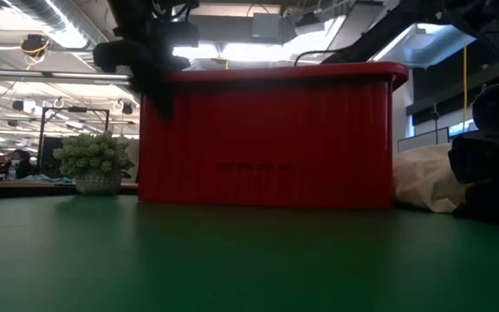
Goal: Fold laundry
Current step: Fold the gray short
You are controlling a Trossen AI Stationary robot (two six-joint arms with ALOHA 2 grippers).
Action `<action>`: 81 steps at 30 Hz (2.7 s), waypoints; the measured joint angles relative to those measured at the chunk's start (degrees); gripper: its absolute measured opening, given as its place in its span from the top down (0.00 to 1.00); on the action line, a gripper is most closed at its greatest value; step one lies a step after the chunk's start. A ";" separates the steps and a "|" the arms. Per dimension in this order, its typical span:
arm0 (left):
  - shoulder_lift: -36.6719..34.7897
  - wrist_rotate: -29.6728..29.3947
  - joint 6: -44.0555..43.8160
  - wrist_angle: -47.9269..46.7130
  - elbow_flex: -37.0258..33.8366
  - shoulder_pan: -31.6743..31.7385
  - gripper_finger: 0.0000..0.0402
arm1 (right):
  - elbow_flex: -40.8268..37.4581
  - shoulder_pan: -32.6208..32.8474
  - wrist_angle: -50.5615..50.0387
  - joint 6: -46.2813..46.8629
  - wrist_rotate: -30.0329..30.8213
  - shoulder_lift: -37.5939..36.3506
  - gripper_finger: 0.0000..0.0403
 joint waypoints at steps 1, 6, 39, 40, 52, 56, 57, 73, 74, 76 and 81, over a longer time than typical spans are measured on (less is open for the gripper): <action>0.00 -0.04 -0.05 -0.06 -0.02 -0.47 0.83 | 0.00 0.00 -0.02 -0.05 0.14 0.36 0.30; 0.00 -0.50 -0.88 -0.15 -0.04 -1.99 0.83 | 0.00 0.13 0.29 -1.43 0.45 1.81 0.30; 0.26 -10.68 -4.47 6.38 -0.24 3.13 0.82 | 11.26 14.15 0.13 -9.69 0.27 -29.52 1.00; 0.28 -11.42 -4.92 6.85 -0.29 3.49 0.82 | 11.28 15.68 0.34 -10.02 0.73 -31.39 1.00; 0.39 -13.64 1.62 10.03 -0.41 14.78 0.82 | 11.32 31.09 -0.47 -10.67 5.23 -41.23 1.00; 0.24 -10.74 8.51 10.69 -0.31 19.27 0.82 | 11.32 34.06 -0.77 -11.75 5.33 -41.24 1.00; 0.16 -9.84 10.32 10.73 -0.25 20.39 0.82 | 11.32 34.80 -0.78 -11.99 5.30 -41.24 1.00; 0.02 -0.42 25.86 13.53 -0.06 32.23 0.82 | 12.02 44.96 -1.39 -13.45 4.60 -41.22 1.00; 0.02 -0.25 26.07 13.53 -0.06 32.30 0.82 | 12.46 45.36 -1.39 -13.54 4.71 -41.22 1.00; 0.00 -0.24 26.07 13.56 -0.06 32.31 0.82 | 13.39 46.15 -1.17 -13.70 4.68 -41.22 1.00; 0.00 -0.19 25.97 13.68 -0.06 32.35 0.82 | 15.20 47.98 -1.19 -14.62 2.76 -41.27 1.00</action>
